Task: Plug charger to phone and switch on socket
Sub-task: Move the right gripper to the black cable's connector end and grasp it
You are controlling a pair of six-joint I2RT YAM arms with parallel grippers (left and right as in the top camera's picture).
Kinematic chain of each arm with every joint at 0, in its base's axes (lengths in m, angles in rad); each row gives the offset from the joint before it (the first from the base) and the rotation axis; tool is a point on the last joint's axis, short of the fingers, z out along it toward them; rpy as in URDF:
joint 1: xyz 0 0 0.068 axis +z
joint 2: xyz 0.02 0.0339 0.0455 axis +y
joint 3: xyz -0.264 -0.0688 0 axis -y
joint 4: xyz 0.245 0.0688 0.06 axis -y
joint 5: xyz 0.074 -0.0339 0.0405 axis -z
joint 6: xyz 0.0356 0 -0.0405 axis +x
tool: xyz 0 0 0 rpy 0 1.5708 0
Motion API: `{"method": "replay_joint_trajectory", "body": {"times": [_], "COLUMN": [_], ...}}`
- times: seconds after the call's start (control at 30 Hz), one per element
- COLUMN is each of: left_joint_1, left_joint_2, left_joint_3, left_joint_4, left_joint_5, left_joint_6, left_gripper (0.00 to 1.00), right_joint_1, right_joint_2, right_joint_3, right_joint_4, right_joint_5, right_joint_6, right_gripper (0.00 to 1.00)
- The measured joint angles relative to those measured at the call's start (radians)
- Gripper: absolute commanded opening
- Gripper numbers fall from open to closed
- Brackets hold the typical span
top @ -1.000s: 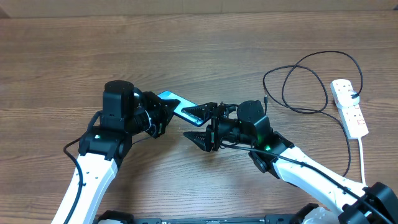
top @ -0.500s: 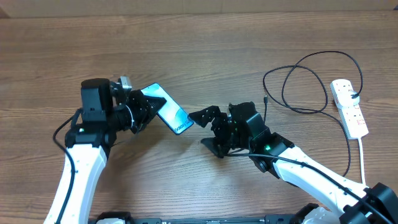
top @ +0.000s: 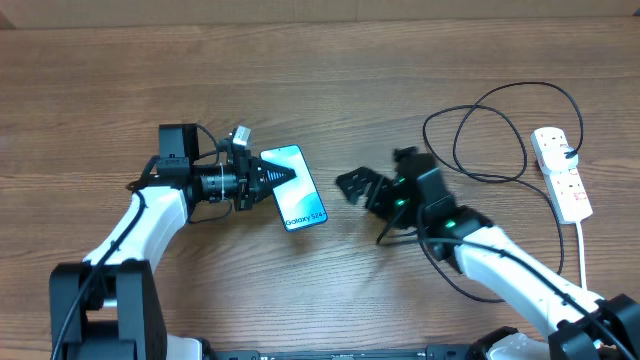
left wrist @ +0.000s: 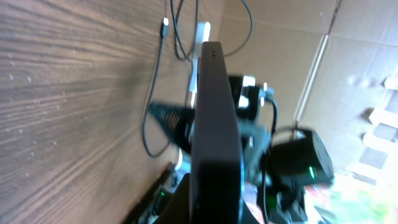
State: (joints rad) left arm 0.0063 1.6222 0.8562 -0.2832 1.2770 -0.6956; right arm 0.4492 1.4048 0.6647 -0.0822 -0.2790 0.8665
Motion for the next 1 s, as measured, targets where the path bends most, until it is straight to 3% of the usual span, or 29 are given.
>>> {"method": "replay_joint_trajectory", "body": {"times": [0.3,0.4,0.53,0.7,1.0], "left_joint_1": [0.000,0.000,-0.013,-0.041,-0.053], "left_joint_2": [0.028,0.028,0.028,0.028,0.028], "left_joint_3": [0.000,0.000,0.000,0.000,0.000], "left_joint_4": [0.003,0.003,0.003,0.003,0.003], "left_joint_5": [0.033,0.032,0.026,0.009,0.000], "left_joint_6": [0.017,0.019,0.019,0.019,0.018], "left_gripper": [0.04,0.04,0.04,0.04,0.04], "right_joint_1": [-0.209,-0.235,-0.246,-0.246,-0.246], "right_joint_2": [-0.007,-0.007,0.008,0.105,0.241], "right_joint_3": [0.000,0.000,0.000,0.000,0.000], "right_joint_4": [0.003,0.000,0.013,0.081,0.108], "right_joint_5": [0.034,0.123,0.241,0.308,0.403], "right_joint_6": [-0.349,-0.463,-0.573,-0.626,-0.650], "right_gripper": [1.00,0.87,0.81,0.70,0.66]}}
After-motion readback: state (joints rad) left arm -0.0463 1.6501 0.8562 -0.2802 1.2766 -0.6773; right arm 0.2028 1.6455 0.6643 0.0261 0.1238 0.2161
